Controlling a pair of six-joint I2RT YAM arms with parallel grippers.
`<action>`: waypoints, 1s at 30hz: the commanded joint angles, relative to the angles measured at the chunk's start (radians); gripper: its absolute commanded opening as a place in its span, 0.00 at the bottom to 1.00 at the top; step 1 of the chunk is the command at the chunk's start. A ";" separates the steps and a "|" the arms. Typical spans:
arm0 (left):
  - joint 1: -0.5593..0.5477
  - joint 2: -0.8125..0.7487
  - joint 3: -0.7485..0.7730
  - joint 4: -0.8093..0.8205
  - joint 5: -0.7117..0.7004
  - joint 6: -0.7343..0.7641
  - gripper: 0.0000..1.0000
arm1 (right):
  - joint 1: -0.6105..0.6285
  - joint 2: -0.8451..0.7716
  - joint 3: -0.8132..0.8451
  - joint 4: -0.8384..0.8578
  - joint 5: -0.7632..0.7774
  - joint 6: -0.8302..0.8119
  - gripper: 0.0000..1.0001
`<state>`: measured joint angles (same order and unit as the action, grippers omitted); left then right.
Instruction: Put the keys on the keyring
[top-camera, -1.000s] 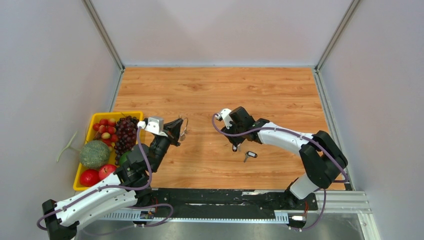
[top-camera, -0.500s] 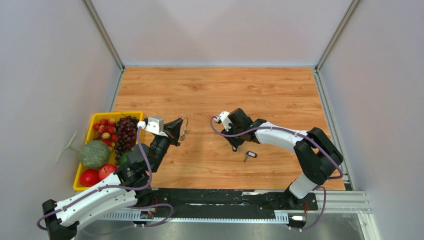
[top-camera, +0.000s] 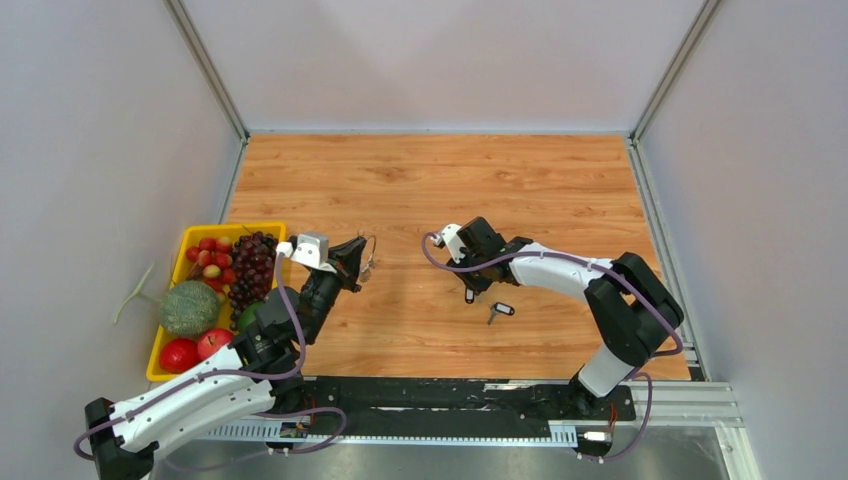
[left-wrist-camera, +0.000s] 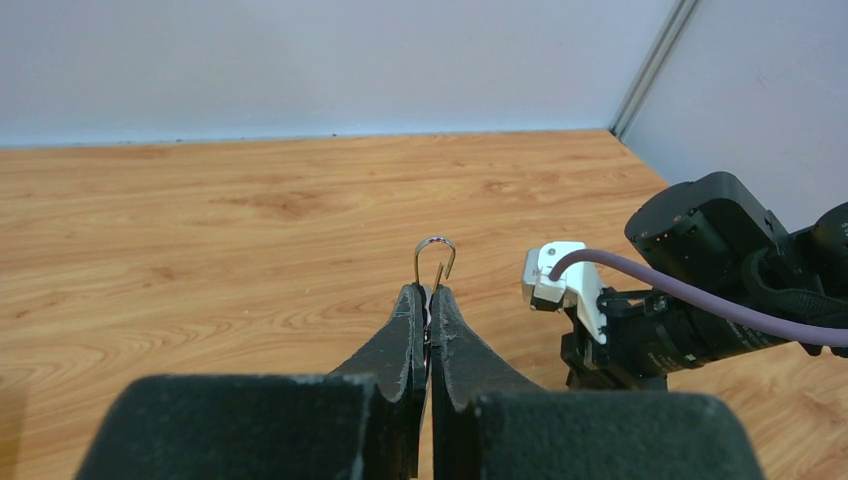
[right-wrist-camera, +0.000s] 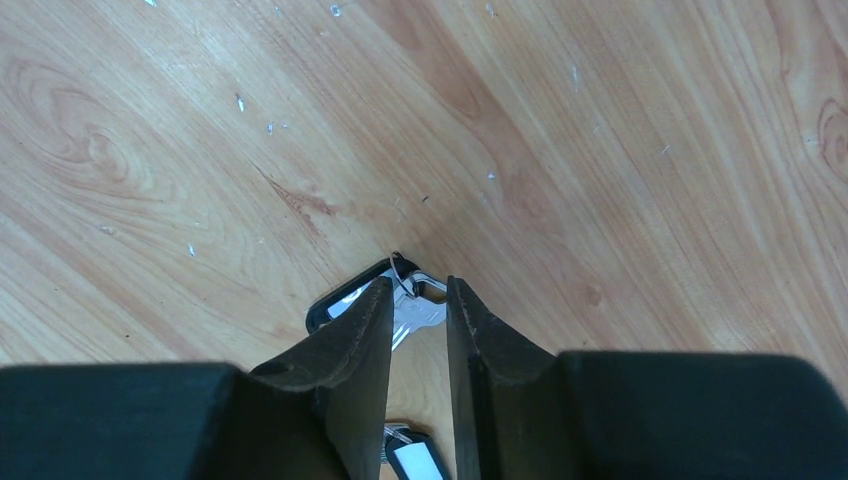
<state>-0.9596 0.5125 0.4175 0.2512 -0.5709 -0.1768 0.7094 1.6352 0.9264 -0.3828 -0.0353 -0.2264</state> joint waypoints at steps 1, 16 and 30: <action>0.003 -0.003 -0.003 0.034 -0.008 -0.003 0.00 | -0.009 0.008 0.023 0.001 -0.002 0.004 0.28; 0.003 -0.004 -0.002 0.031 -0.010 -0.001 0.00 | -0.014 0.009 0.036 0.004 -0.040 0.012 0.00; 0.004 -0.010 0.001 0.037 0.041 -0.002 0.00 | 0.073 -0.401 0.010 0.000 -0.311 -0.010 0.00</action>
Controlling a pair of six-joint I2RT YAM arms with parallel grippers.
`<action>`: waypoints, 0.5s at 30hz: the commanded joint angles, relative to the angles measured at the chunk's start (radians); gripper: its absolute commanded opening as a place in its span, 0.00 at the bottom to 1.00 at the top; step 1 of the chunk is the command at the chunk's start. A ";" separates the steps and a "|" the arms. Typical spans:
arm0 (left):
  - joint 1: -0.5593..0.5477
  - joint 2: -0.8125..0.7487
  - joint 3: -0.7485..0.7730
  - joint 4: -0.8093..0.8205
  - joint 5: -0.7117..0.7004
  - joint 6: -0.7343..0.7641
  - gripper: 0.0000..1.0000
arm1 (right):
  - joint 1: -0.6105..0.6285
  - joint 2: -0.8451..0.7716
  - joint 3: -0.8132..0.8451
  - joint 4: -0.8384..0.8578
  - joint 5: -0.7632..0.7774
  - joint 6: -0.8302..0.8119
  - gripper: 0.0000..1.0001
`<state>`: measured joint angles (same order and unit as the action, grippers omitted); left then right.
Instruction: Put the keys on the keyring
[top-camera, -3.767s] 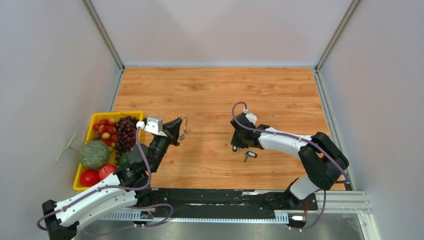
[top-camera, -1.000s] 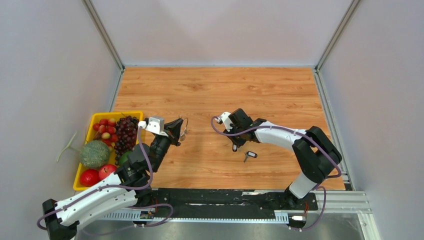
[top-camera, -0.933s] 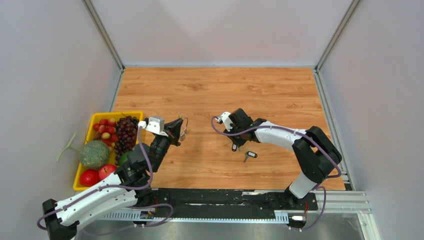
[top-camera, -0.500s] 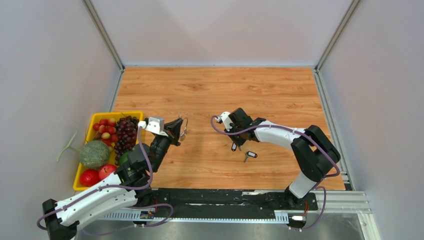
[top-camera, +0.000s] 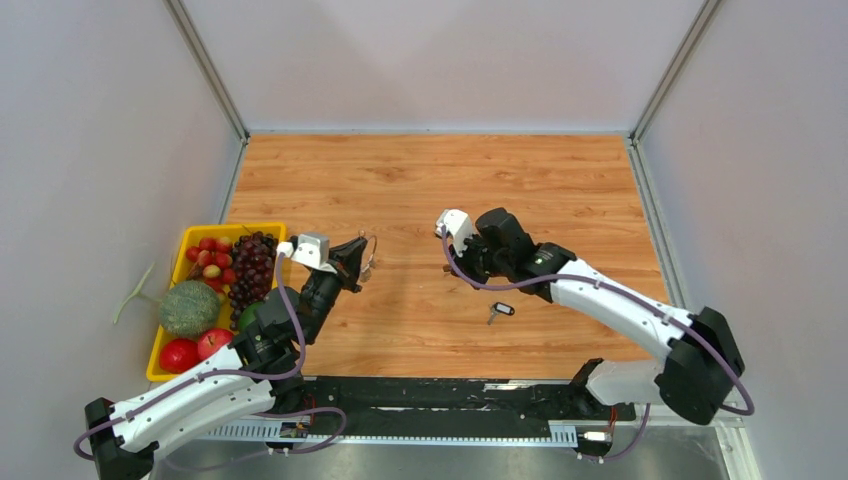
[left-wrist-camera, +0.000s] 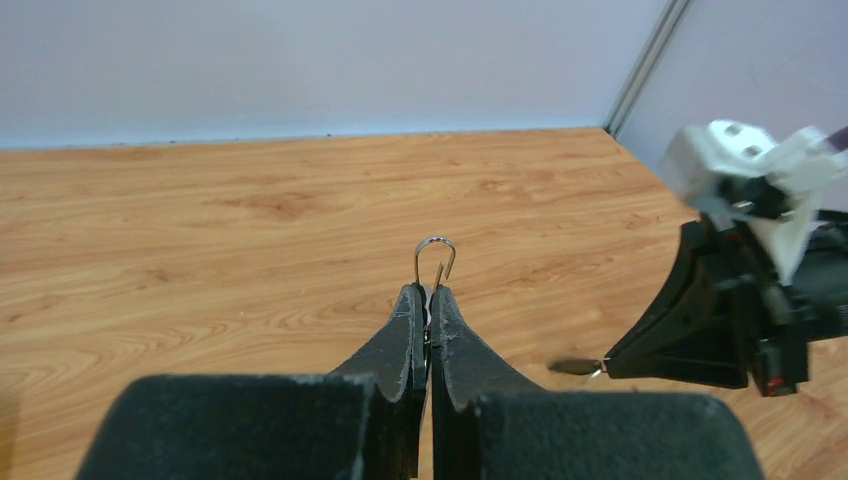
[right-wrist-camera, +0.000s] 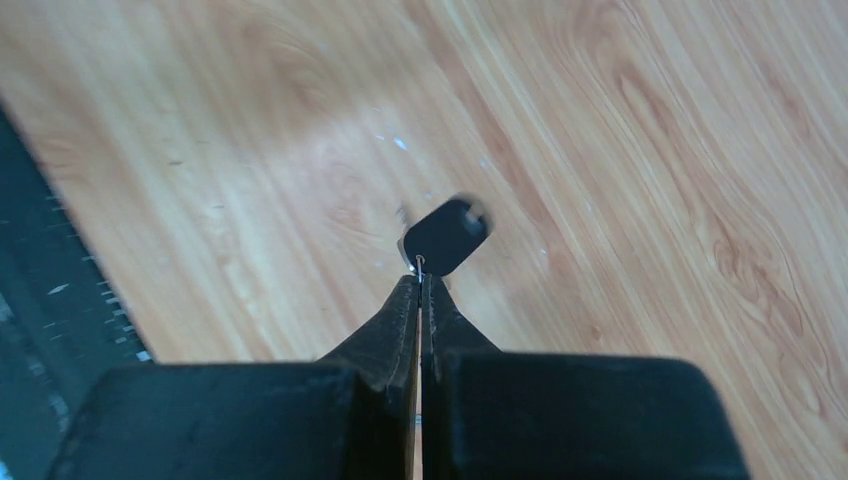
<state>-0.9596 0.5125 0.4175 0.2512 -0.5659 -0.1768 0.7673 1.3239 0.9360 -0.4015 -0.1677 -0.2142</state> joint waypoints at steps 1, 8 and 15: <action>0.004 -0.016 -0.002 0.040 0.055 0.001 0.00 | 0.015 -0.111 -0.001 0.019 -0.228 -0.025 0.00; 0.003 -0.041 -0.015 0.090 0.249 0.037 0.00 | 0.017 -0.214 0.009 0.018 -0.495 -0.006 0.00; 0.003 -0.046 -0.034 0.154 0.433 0.075 0.00 | 0.017 -0.217 0.071 0.020 -0.650 0.084 0.00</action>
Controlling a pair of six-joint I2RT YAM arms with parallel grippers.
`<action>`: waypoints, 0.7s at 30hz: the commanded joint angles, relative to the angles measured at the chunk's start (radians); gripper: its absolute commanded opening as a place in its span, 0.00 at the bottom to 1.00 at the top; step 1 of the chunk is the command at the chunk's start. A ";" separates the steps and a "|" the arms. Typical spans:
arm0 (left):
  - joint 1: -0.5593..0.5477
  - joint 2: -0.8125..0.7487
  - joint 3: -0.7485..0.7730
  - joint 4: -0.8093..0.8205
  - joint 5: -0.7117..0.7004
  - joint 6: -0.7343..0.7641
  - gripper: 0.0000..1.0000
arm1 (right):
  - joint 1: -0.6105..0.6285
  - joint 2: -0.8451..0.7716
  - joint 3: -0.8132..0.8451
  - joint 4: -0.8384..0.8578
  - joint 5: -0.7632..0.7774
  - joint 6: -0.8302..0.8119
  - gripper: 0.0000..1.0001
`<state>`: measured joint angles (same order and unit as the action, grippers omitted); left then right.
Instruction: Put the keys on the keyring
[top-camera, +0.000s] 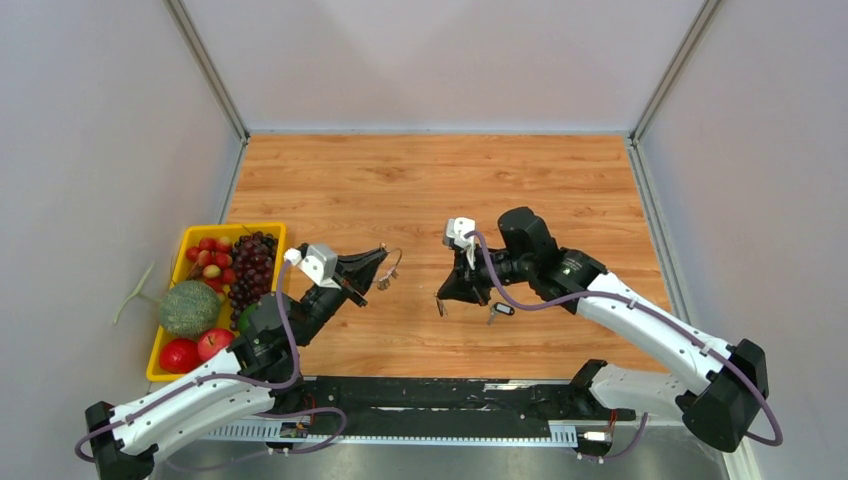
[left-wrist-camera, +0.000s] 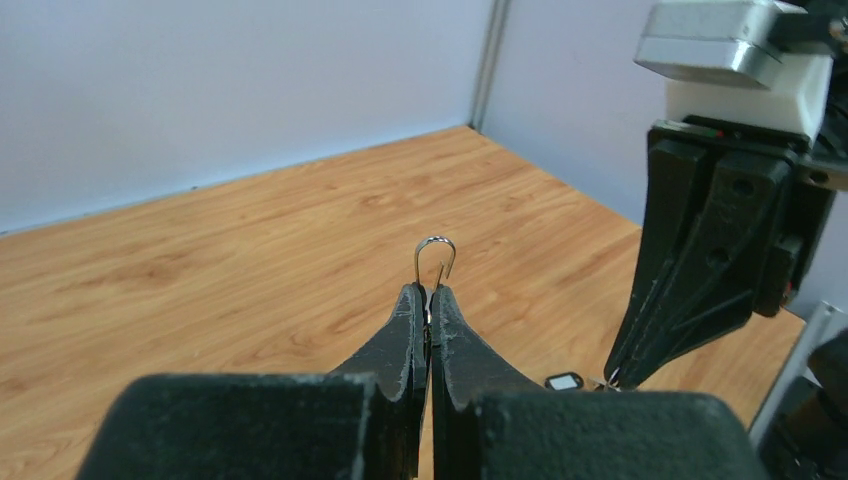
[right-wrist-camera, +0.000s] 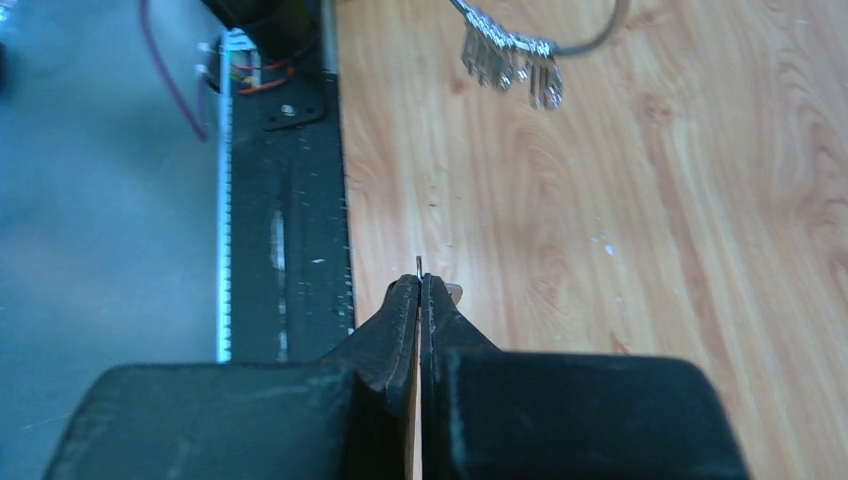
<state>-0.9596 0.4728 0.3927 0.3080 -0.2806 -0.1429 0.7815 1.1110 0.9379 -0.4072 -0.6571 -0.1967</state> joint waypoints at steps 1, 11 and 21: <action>0.003 -0.007 -0.015 0.104 0.160 0.043 0.00 | 0.003 0.004 0.084 0.029 -0.177 0.099 0.00; 0.003 -0.012 -0.045 0.174 0.304 0.076 0.00 | 0.041 0.089 0.115 0.259 -0.302 0.446 0.00; 0.003 -0.029 -0.099 0.284 0.429 0.104 0.00 | 0.056 0.090 0.086 0.476 -0.296 0.665 0.00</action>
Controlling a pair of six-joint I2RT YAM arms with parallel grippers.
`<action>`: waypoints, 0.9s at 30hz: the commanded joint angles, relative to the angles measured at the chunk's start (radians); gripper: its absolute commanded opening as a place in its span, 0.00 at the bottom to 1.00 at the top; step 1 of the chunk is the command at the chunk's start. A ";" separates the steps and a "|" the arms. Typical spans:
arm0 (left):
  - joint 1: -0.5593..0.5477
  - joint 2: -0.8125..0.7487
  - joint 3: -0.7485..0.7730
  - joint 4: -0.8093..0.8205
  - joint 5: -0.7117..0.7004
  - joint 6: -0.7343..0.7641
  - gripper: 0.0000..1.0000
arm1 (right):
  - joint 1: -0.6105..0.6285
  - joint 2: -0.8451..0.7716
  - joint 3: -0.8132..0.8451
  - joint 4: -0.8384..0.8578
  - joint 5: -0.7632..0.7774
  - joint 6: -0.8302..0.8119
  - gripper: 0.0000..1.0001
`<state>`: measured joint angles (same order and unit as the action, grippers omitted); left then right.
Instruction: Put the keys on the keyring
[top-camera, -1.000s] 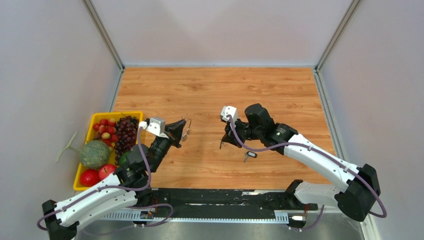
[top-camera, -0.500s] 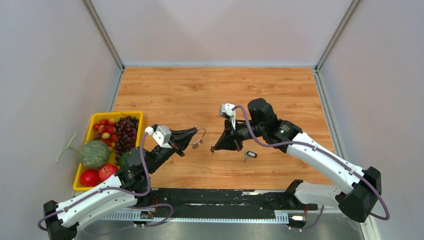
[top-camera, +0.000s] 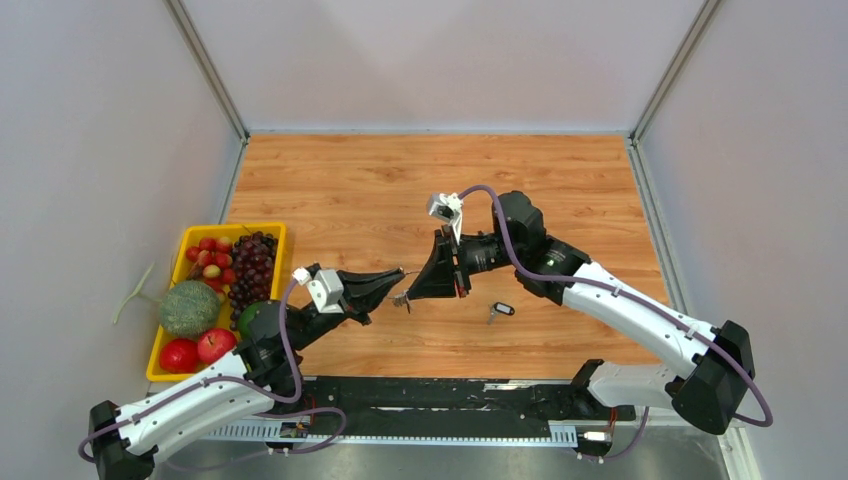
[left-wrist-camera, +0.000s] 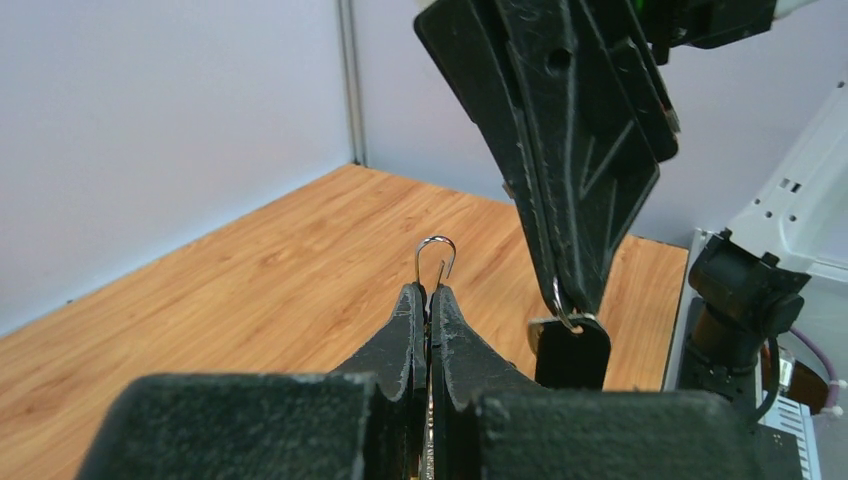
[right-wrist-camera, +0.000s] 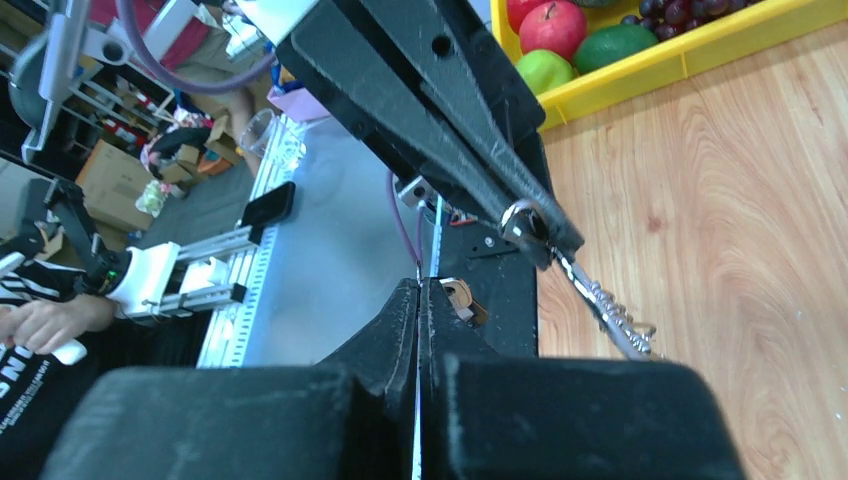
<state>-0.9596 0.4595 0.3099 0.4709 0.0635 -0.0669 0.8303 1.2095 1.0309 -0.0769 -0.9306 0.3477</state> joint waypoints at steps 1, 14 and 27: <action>0.003 -0.022 -0.026 0.131 0.091 0.029 0.00 | 0.008 -0.010 -0.010 0.148 -0.017 0.131 0.00; 0.002 -0.041 -0.092 0.280 0.161 0.029 0.00 | 0.014 -0.037 -0.075 0.217 -0.010 0.206 0.00; -0.017 -0.023 -0.097 0.306 0.185 0.053 0.00 | 0.031 -0.051 -0.085 0.315 0.008 0.287 0.00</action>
<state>-0.9668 0.4339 0.2157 0.7010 0.2279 -0.0425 0.8509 1.1786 0.9459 0.1619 -0.9272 0.5945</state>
